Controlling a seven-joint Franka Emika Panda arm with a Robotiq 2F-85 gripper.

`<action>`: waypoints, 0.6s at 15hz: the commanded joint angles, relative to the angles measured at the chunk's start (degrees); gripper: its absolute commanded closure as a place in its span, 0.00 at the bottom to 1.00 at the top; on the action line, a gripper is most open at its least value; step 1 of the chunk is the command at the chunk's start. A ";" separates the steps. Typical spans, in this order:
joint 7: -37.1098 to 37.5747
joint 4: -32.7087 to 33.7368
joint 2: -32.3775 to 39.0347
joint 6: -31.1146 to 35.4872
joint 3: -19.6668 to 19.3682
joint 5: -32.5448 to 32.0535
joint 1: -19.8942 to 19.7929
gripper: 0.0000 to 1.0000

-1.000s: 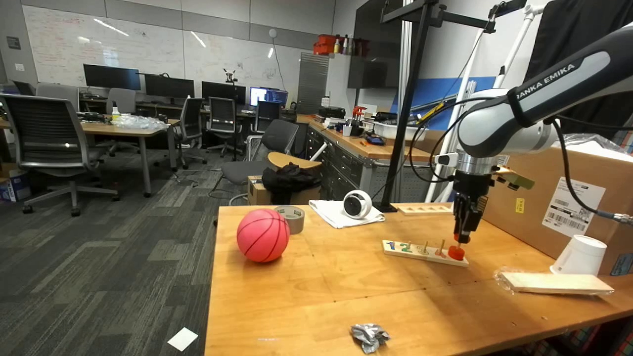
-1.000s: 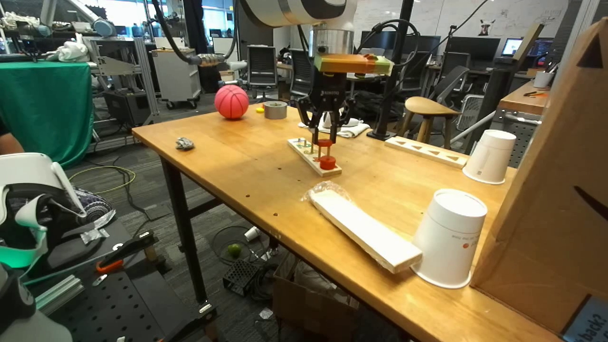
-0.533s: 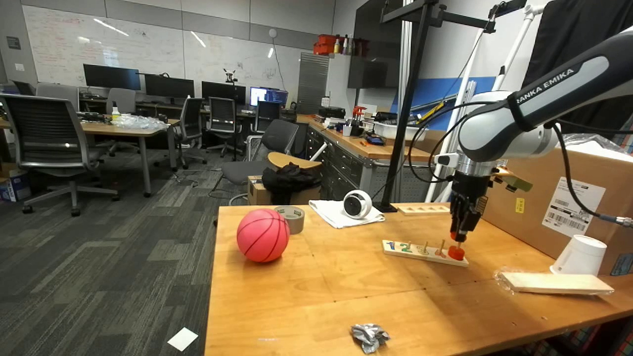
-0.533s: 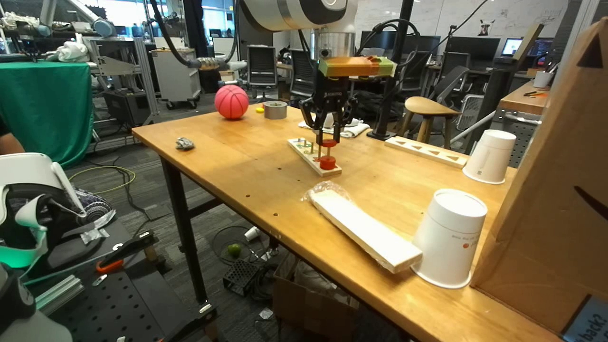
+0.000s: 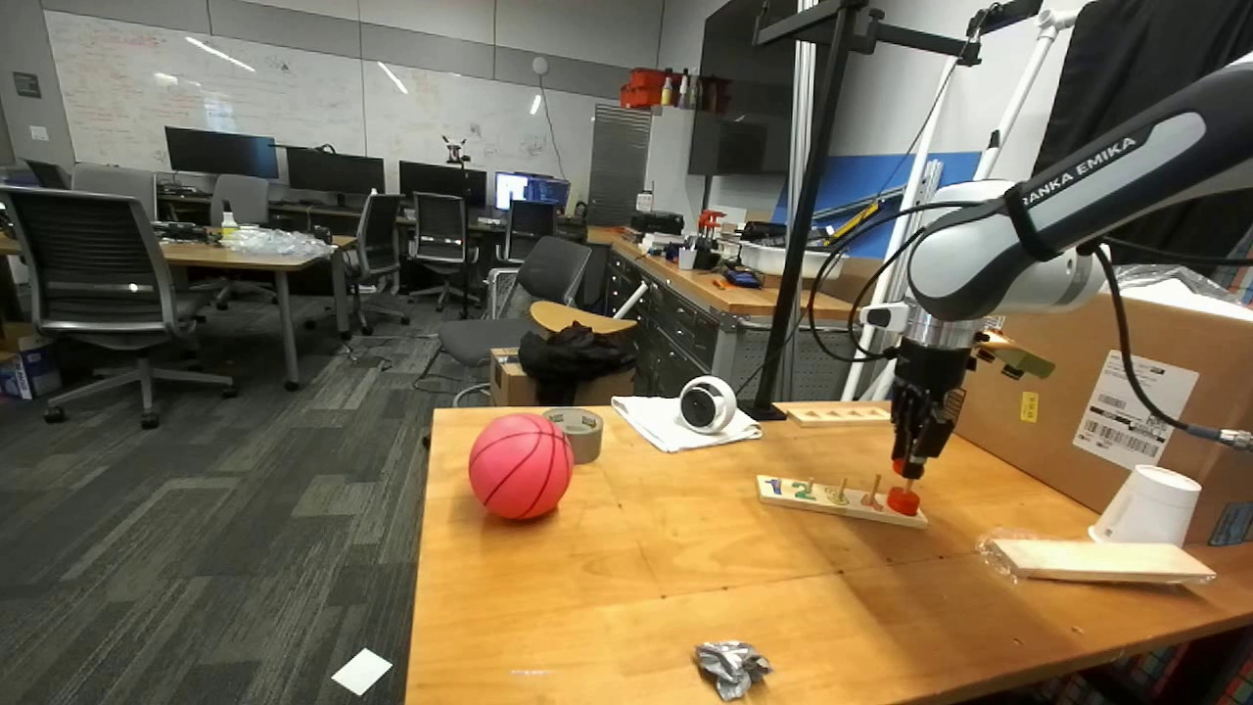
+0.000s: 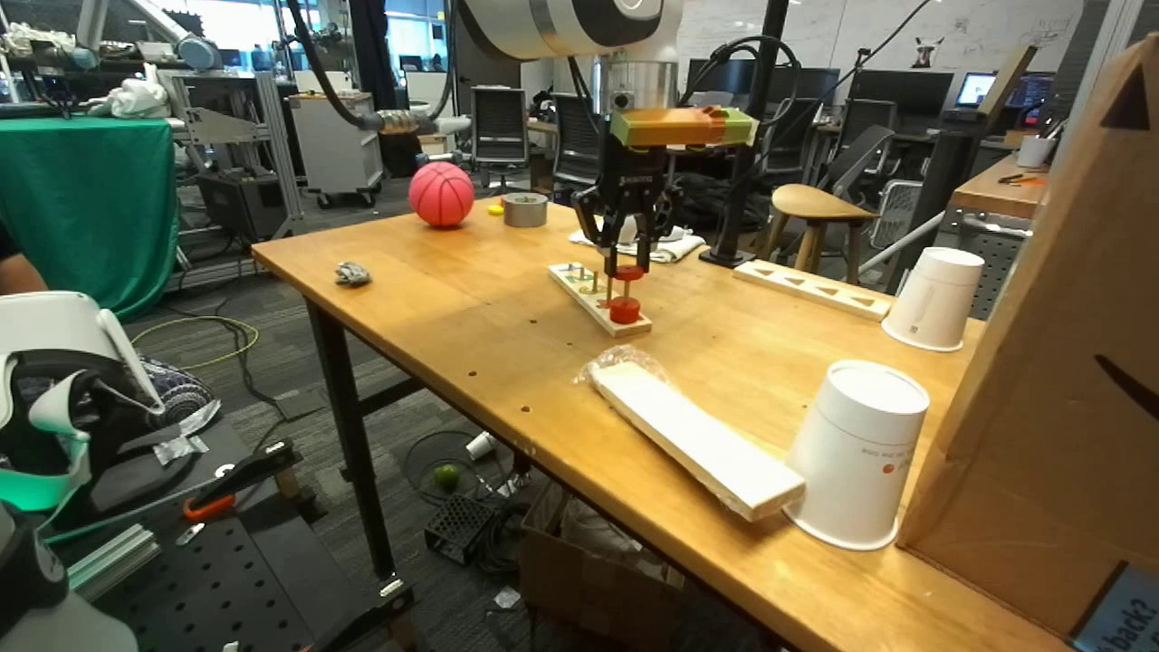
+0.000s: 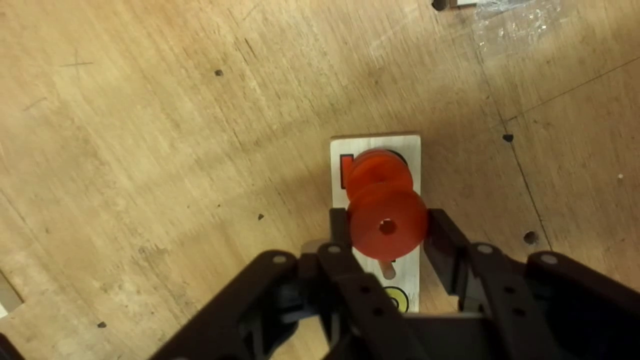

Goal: Move all the orange blocks one at a time to the first right position

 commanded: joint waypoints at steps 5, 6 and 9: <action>0.04 0.22 -0.30 -1.03 -1.08 -1.79 -0.34 0.83; -0.09 0.20 -0.21 -0.93 -1.05 -1.64 -0.34 0.83; -0.63 0.06 -0.17 -0.77 -0.84 -0.84 -0.39 0.83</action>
